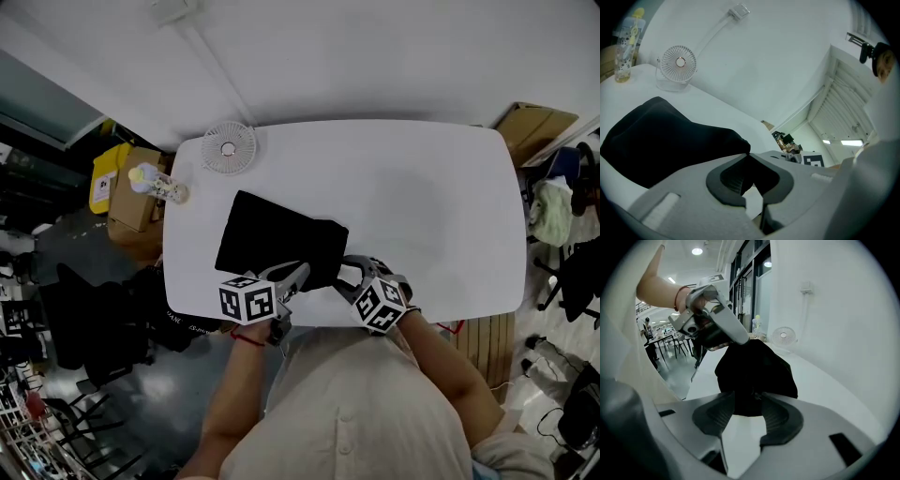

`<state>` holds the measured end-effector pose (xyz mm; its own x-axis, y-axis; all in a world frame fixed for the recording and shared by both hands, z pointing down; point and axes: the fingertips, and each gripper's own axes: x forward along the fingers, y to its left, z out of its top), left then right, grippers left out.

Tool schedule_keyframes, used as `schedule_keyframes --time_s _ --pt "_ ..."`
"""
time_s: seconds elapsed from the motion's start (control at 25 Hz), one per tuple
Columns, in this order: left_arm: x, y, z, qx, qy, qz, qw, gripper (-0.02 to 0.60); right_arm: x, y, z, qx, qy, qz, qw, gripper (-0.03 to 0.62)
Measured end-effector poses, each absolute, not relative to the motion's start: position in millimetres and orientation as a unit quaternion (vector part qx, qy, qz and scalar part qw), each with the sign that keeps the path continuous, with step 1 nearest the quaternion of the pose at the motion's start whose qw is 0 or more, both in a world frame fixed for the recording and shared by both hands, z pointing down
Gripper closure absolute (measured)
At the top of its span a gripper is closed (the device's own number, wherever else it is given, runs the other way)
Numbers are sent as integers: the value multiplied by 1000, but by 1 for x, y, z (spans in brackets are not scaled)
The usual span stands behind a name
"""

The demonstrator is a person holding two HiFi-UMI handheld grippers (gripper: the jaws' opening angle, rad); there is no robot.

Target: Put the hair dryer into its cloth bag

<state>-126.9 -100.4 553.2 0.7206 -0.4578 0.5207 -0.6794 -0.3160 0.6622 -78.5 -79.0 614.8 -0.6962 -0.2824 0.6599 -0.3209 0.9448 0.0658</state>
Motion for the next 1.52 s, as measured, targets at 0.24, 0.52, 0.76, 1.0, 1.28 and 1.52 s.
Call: schedule_keyframes --time_s 0.24,0.52,0.76,1.0,1.28,1.52 --pt "-124 -100 556 803 -354 124 463 560 -52 -72 595 198 -921 51 331 416" --pt "-117 -98 561 803 -351 132 463 560 -31 -72 585 230 -915 64 324 423" --pt "-112 -96 569 804 -345 141 463 560 -21 -72 579 247 -913 68 319 427" --pt "-101 -90 577 809 -330 161 458 558 -14 -72 571 258 -913 75 306 428" --pt "-94 -77 594 804 -327 196 457 558 -6 -71 571 263 -912 80 303 428" --pt "-83 -65 616 793 -327 208 470 558 -1 -66 575 262 -911 88 307 428"
